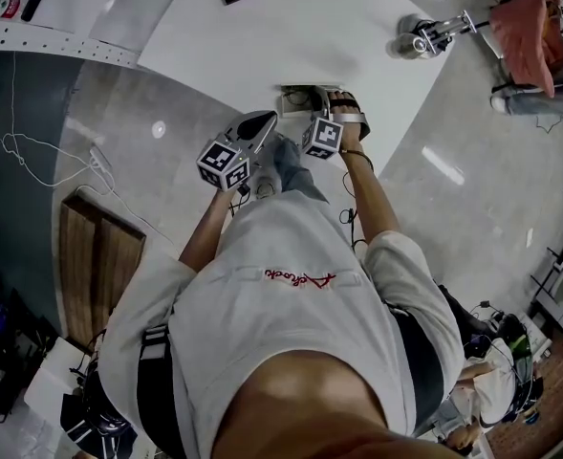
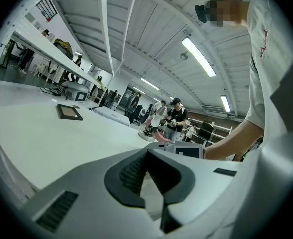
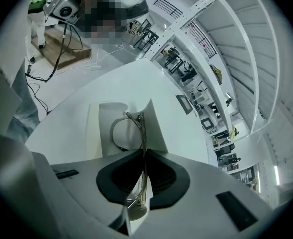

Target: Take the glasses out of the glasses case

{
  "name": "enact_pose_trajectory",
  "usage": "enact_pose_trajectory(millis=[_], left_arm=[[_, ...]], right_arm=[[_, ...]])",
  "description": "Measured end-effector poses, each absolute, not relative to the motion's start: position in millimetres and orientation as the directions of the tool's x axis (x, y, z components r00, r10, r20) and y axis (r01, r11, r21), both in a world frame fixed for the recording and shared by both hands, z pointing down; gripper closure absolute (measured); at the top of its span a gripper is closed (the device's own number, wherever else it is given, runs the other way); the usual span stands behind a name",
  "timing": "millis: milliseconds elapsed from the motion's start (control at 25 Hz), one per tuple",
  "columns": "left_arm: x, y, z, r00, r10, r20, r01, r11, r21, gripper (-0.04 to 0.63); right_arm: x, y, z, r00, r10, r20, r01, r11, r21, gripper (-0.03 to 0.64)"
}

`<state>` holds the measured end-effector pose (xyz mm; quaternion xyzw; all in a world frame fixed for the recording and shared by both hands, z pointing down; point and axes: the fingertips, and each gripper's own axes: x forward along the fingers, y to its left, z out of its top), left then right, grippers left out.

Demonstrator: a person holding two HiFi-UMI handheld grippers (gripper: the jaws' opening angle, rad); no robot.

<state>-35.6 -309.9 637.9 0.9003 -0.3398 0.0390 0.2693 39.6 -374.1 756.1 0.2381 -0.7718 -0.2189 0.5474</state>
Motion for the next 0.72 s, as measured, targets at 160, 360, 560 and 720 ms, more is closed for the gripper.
enact_pose_trajectory(millis=[160, 360, 560, 720], left_arm=[[-37.6, -307.6, 640.7, 0.767, -0.587, 0.258, -0.633, -0.625, 0.457, 0.569], [-33.9, -307.4, 636.0, 0.771, -0.586, 0.249, -0.628, -0.634, 0.451, 0.569], [-30.9, -308.9, 626.4, 0.776, -0.588, 0.228, -0.622, -0.653, 0.433, 0.569], [-32.2, -308.0, 620.2, 0.779, -0.59, 0.213, -0.619, -0.667, 0.415, 0.569]], right_arm=[[37.7, -376.3, 737.6, -0.307, -0.656, 0.69, -0.117, 0.745, 0.656, 0.58], [39.4, -374.0, 717.3, -0.334, -0.693, 0.638, -0.117, 0.703, 0.702, 0.58], [39.9, -371.6, 706.8, -0.334, -0.706, 0.625, -0.132, 0.692, 0.71, 0.58], [39.7, -368.1, 702.4, -0.339, -0.697, 0.631, -0.192, 0.709, 0.679, 0.58]])
